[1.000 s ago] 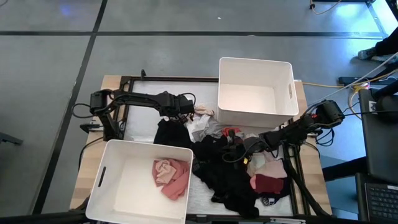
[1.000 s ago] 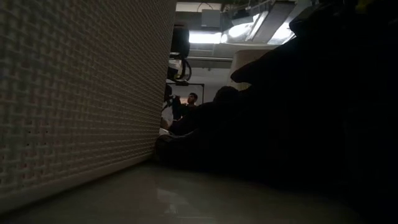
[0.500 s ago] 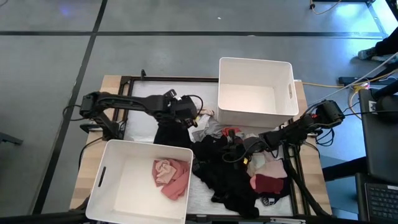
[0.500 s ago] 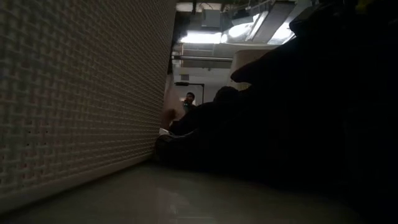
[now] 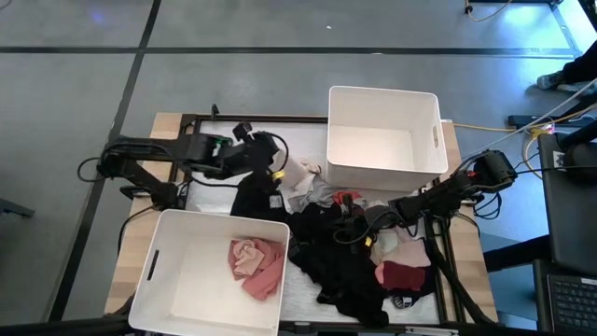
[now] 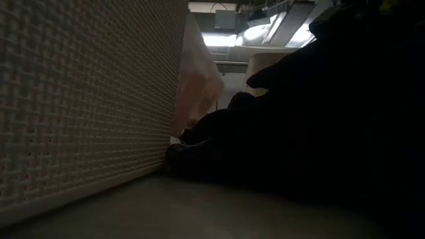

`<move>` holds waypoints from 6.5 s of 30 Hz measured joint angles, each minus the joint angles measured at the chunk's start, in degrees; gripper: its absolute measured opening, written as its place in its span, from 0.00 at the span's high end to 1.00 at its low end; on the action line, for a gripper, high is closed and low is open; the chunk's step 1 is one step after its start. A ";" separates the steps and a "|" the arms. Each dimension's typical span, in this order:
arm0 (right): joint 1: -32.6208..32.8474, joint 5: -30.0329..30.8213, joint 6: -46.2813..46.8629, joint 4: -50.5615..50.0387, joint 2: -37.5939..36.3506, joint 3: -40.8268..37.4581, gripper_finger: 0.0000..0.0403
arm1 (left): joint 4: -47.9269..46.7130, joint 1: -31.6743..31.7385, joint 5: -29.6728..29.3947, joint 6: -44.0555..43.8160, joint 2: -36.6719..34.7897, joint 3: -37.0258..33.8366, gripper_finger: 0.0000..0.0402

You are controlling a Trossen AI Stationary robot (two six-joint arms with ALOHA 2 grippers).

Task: Sort clothes
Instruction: Put the light pink underwear into the bottom white bin, then put the stripe sock into the bottom white bin

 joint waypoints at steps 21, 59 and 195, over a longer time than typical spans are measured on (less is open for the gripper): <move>-0.01 0.01 0.00 -0.01 0.00 0.02 0.99 | 4.38 -14.09 -0.03 6.98 -6.91 16.07 1.00; -0.02 0.02 0.99 0.02 0.00 0.02 0.99 | -14.63 -38.55 0.06 -19.86 4.02 23.07 1.00; -0.01 0.48 1.49 -1.79 0.00 0.04 0.99 | 2.17 12.49 21.31 -1.06 34.55 1.24 0.98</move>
